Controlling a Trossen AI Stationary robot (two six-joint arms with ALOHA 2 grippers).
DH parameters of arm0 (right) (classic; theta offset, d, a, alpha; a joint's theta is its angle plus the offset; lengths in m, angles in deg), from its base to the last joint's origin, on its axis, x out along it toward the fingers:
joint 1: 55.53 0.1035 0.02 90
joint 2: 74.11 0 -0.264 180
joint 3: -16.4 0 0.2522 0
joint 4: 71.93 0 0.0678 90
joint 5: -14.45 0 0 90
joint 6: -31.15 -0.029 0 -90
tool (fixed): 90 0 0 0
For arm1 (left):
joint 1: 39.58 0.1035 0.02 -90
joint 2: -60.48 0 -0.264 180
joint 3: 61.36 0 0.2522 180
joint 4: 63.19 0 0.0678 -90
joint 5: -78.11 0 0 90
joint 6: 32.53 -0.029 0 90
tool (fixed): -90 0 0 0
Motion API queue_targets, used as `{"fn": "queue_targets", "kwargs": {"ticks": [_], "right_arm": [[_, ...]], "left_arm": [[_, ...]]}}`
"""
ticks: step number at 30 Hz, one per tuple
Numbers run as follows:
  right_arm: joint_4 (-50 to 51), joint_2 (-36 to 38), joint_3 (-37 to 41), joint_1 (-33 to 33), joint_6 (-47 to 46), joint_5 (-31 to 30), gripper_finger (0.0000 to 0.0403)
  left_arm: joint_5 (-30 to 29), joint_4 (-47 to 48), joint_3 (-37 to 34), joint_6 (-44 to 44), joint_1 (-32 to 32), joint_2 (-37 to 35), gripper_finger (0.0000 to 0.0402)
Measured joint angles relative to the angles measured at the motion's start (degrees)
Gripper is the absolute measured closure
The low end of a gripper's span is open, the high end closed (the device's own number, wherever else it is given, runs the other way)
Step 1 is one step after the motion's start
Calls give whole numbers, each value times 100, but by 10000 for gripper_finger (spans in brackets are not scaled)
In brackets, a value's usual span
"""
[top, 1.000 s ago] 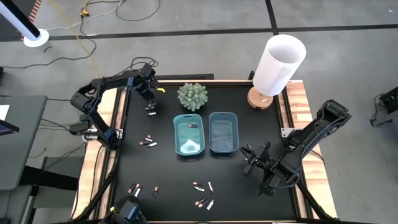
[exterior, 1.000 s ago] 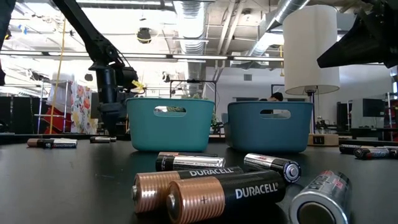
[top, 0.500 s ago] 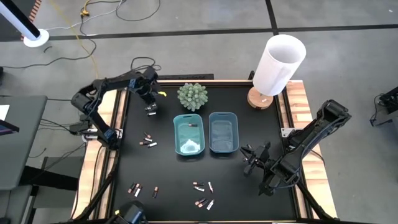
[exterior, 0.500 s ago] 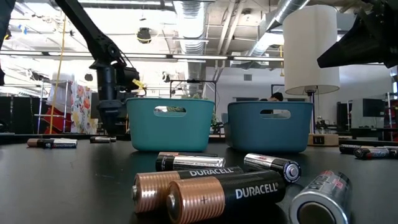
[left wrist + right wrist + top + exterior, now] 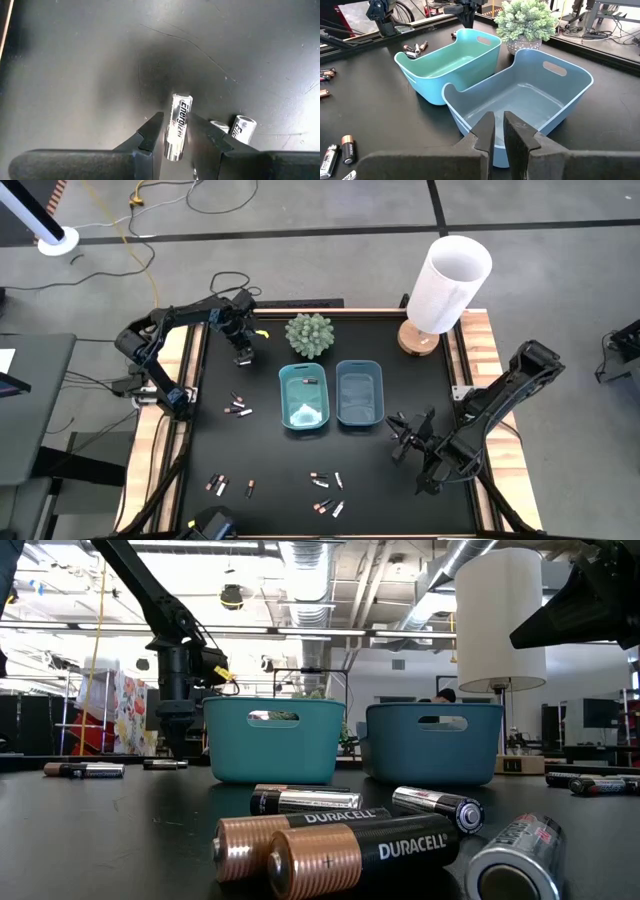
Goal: Sort batteries
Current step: Put the white battery into the blue bin
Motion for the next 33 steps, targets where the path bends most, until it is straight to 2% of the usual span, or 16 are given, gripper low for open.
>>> {"fn": "queue_targets", "kwargs": {"ticks": [13,16,19,27,33], "right_arm": [[0,0,-1,0,0,12,344],[-2,0,0,0,0,12,344],[-2,0,0,0,0,11,344],[-3,0,0,0,0,11,344],[-2,0,0,0,1,11,344]], "left_arm": [[-68,-617,-573,85,0,-28,324],[-229,-622,-556,137,-4,-24,338],[-289,-561,-481,179,-9,-17,363],[-616,-361,-108,312,-201,13,363],[-813,188,321,486,-530,1,363]]}}
